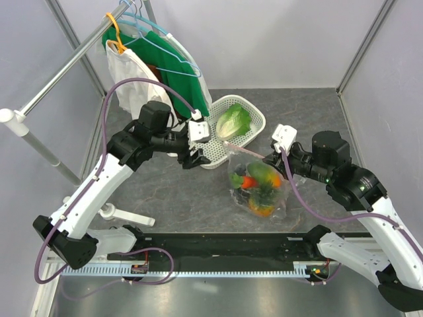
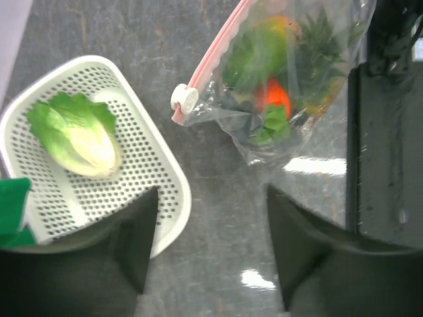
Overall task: Place the food in the zip-top bag and seal the zipper
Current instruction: Zip the zipper food storage bag at the center of the board, then place the zipper food storage bag at the center of the board.
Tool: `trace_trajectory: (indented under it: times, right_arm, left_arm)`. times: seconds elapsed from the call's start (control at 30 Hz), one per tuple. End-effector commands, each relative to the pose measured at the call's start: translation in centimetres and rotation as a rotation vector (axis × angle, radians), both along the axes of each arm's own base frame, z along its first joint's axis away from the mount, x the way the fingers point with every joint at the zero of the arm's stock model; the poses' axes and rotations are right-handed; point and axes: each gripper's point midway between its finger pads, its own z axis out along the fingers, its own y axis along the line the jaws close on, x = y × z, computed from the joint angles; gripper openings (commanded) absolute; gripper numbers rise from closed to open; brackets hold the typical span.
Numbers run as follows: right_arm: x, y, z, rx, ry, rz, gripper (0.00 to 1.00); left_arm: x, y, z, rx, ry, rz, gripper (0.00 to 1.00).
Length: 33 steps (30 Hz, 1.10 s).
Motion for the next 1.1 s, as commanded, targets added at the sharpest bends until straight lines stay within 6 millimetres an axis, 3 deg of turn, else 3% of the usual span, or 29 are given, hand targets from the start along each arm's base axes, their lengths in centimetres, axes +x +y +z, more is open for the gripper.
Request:
trace_trajectory:
  times: [0.0, 0.1, 0.13, 0.27, 0.33, 0.4, 0.57, 0.7, 0.8, 0.83, 0.9, 0.93, 0.97, 1.03, 1.07]
  right_arm:
    - [1.5, -2.1, 3.7, 0.039, -0.088, -0.158, 0.00]
    - [1.9, -3.5, 4.6, 0.040, -0.117, -0.229, 0.00]
    - [2.1, -3.9, 4.7, 0.036, -0.120, -0.254, 0.00]
    - [3.1, -5.9, 5.8, 0.014, -0.177, -0.352, 0.00]
    - [4.5, -8.0, 6.7, -0.030, -0.233, -0.472, 0.00]
    - [5.9, -10.6, 6.7, -0.139, -0.304, -0.591, 0.00]
    - [8.5, -13.2, 8.4, -0.290, -0.484, -0.712, 0.00]
    - [11.5, -14.3, 8.8, -0.356, -0.507, -0.757, 0.00]
    - [14.2, -16.9, 8.3, -0.394, -0.494, -0.784, 0.00]
    - [14.8, -19.1, 8.3, -0.405, -0.486, -0.821, 0.00]
    - [16.5, -19.0, 7.9, -0.386, -0.495, -0.746, 0.00]
    - [17.1, -20.9, 7.8, -0.416, -0.497, -0.764, 0.00]
    - [18.3, -20.8, 7.4, -0.404, -0.495, -0.728, 0.00]
    - [19.5, -22.9, 7.8, -0.412, -0.497, -0.739, 0.00]
    - [20.8, -22.8, 8.2, -0.396, -0.505, -0.705, 0.00]
  left_arm:
    - [-0.5, -0.7, 3.4, -0.106, 0.062, 0.038, 0.81]
    - [-0.7, -1.1, 4.3, -0.148, 0.098, 0.047, 0.91]
    - [-0.8, -1.1, 4.6, -0.160, 0.103, 0.051, 0.98]
    - [-0.5, -1.5, 5.2, -0.190, 0.140, 0.078, 1.00]
    - [-0.1, -1.7, 5.5, -0.201, 0.156, 0.096, 1.00]
    - [0.2, -1.9, 5.8, -0.212, 0.163, 0.106, 1.00]
    - [1.1, -2.6, 6.1, -0.232, 0.205, 0.127, 1.00]
    - [1.4, -3.0, 6.4, -0.248, 0.235, 0.138, 1.00]
    - [1.5, -3.1, 6.4, -0.261, 0.267, 0.148, 1.00]
    - [1.5, -3.1, 6.4, -0.264, 0.272, 0.149, 1.00]
    - [1.4, -3.2, 6.4, -0.270, 0.274, 0.140, 1.00]
    - [1.4, -3.2, 6.3, -0.269, 0.276, 0.141, 1.00]
    - [1.5, -3.2, 6.4, -0.272, 0.273, 0.142, 1.00]
    - [1.7, -3.2, 6.2, -0.269, 0.272, 0.146, 1.00]
    - [1.8, -3.1, 6.2, -0.269, 0.269, 0.150, 1.00]
